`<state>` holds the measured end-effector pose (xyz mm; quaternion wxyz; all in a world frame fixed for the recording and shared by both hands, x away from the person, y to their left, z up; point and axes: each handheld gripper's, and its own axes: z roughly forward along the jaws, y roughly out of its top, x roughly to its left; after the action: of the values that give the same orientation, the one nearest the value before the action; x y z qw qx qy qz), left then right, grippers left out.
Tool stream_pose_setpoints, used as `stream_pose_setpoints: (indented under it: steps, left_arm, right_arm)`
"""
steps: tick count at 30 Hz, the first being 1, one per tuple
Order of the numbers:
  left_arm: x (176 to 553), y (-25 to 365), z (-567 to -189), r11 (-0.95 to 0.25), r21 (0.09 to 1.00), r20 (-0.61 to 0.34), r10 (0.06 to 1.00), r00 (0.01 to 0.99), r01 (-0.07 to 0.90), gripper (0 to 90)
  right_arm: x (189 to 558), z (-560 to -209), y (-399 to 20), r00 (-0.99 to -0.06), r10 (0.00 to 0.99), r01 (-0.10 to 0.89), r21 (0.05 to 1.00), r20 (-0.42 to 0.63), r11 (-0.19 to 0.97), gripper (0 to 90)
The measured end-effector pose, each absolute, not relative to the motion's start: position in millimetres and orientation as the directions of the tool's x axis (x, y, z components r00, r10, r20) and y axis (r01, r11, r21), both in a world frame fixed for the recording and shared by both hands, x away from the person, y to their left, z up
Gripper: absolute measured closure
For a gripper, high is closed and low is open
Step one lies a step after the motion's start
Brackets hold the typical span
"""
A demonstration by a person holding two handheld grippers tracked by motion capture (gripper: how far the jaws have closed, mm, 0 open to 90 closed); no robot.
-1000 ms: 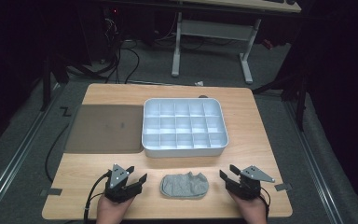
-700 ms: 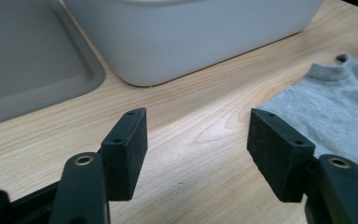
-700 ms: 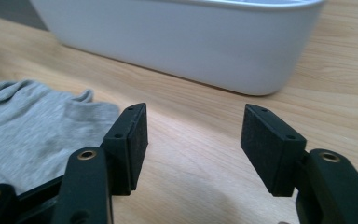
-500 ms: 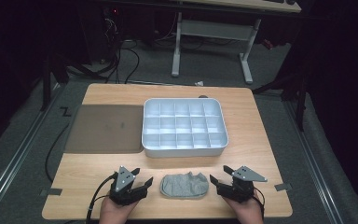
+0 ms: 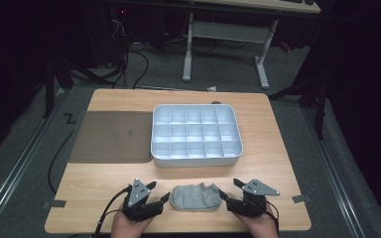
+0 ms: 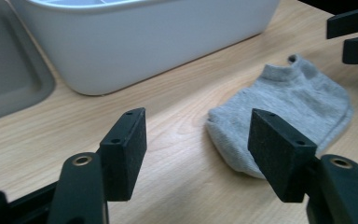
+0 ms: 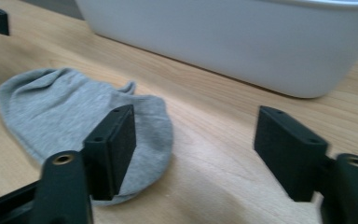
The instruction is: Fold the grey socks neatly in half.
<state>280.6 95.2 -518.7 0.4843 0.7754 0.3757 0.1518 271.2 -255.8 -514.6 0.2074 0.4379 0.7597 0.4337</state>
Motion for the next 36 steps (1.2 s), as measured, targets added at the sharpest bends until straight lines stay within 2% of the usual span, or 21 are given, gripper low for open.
stream_pose_setpoints:
  steps: [5, 12, 23, 30, 36]
  left_arm:
    - [280, 88, -521, -0.259, 0.858, -0.141, 0.713, 0.687, 0.444, 42.8]
    - [283, 68, -528, -0.311, 0.829, -0.148, 0.681, 0.717, 0.466, 51.7]
    - [284, 62, -533, -0.373, 0.782, -0.123, 0.693, 0.71, 0.499, 72.2]
    - [276, 60, -534, -0.4, 0.78, -0.08, 0.699, 0.711, 0.481, 74.7]
    - [274, 62, -534, -0.411, 0.779, -0.061, 0.701, 0.71, 0.473, 74.5]
  right_arm:
    - [269, -516, -251, -0.558, 0.827, 0.493, 0.83, 0.072, 0.26, 39.5]
    - [267, -523, -242, -0.563, 0.823, 0.536, 0.793, 0.081, 0.289, 52.0]
    - [269, -531, -235, -0.547, 0.826, 0.602, 0.75, 0.136, 0.275, 54.9]
    - [266, -532, -230, -0.584, 0.801, 0.595, 0.743, 0.135, 0.308, 60.0]
    - [264, -532, -229, -0.575, 0.806, 0.601, 0.739, 0.136, 0.304, 65.3]
